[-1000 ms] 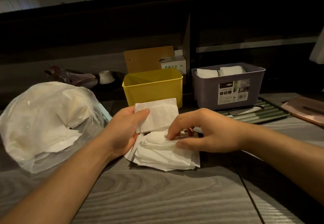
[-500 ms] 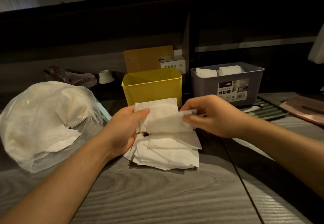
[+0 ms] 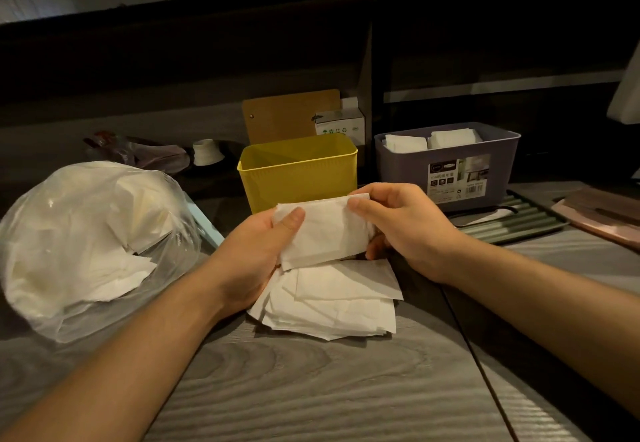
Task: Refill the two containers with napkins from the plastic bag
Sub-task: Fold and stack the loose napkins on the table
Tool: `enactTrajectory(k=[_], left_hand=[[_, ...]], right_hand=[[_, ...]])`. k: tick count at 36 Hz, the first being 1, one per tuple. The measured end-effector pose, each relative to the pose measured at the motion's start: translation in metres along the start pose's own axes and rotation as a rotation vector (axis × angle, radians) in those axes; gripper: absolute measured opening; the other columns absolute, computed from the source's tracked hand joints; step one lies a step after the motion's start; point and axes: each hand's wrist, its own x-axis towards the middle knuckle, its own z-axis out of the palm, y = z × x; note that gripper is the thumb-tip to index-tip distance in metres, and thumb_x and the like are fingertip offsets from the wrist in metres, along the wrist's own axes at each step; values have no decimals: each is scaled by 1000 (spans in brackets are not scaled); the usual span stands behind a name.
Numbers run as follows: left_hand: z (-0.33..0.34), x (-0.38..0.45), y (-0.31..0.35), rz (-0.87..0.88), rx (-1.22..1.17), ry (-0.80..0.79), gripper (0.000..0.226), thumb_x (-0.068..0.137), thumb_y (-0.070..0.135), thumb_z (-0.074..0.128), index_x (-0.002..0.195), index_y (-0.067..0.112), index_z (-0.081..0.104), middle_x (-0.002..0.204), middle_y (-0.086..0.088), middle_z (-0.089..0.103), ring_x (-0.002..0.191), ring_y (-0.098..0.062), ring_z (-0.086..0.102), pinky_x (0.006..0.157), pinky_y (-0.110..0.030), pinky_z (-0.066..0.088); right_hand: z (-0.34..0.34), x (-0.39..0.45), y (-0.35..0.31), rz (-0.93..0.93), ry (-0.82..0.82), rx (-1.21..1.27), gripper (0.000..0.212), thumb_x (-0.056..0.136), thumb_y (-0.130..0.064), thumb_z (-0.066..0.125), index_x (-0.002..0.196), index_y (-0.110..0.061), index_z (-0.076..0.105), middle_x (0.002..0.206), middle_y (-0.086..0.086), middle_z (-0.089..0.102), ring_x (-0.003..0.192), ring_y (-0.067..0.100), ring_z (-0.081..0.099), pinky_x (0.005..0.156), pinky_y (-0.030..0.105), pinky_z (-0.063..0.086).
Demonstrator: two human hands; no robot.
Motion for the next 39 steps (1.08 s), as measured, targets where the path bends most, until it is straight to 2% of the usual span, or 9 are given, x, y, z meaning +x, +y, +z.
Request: enactTrajectory(k=[2,4,9,15,21,24,30,34,39], left_hand=[[1,0,0,-12,-17,20,34,100,34,47,122,13,64,113,-5,76,105,-22,73,88,-38,57],[2,0,1,-11,-30,33,31,104,33,43,113,15,66,106,-4,78,97,-19,75,78,-33,61],[2,-1,1,-16,-59,65,27,106,34,40,108,21,63,93,4,79,83,-11,76,61,-24,60],[1,0,1,-33,-99,72,27,107,35,39,113,23,62,99,5,79,88,-12,76,63,-26,61],[3,-2,2,-44,-118,75,28,107,33,39,114,20,63,101,1,79,88,-15,76,64,-28,62],[2,-1,2,-43,-115,88,30,107,34,40,121,18,62,106,1,78,94,-16,76,72,-31,60],[1,-2,2,-50,-132,82,30,107,35,38,117,21,62,103,2,78,90,-14,76,64,-27,62],[1,-3,2,-50,-139,75,28,107,36,38,113,23,62,100,4,79,87,-13,76,64,-27,62],[0,-2,2,-35,-143,88,27,107,34,39,115,23,61,103,3,78,91,-14,76,70,-31,61]], right_hand=[[-3,0,-1,57,6,22,20,102,-24,56,111,-16,72,97,2,67,71,24,66,58,30,54],[-7,0,-3,103,-8,58,19,102,-22,56,110,-15,72,110,5,69,89,30,70,55,30,53],[-11,-2,-4,118,-29,79,16,101,-19,57,103,-16,73,112,2,71,92,23,73,48,27,51],[-13,1,1,52,91,48,21,102,-20,53,105,-14,73,85,5,65,68,25,55,52,29,47],[-15,2,-1,62,36,30,23,100,-27,56,112,-14,71,89,18,54,74,29,50,53,28,47],[-16,0,1,4,-18,-78,21,98,-30,60,99,-16,76,104,29,63,72,30,55,60,32,47],[-16,-2,2,-27,-37,-119,22,98,-26,63,98,-9,77,76,-3,68,65,22,54,55,28,50],[-18,-2,1,-18,-27,-32,18,96,-20,65,90,-11,79,88,18,66,70,24,54,55,31,48],[-22,-2,-1,-34,98,15,22,97,-15,57,83,-9,73,94,6,67,85,23,61,62,26,51]])
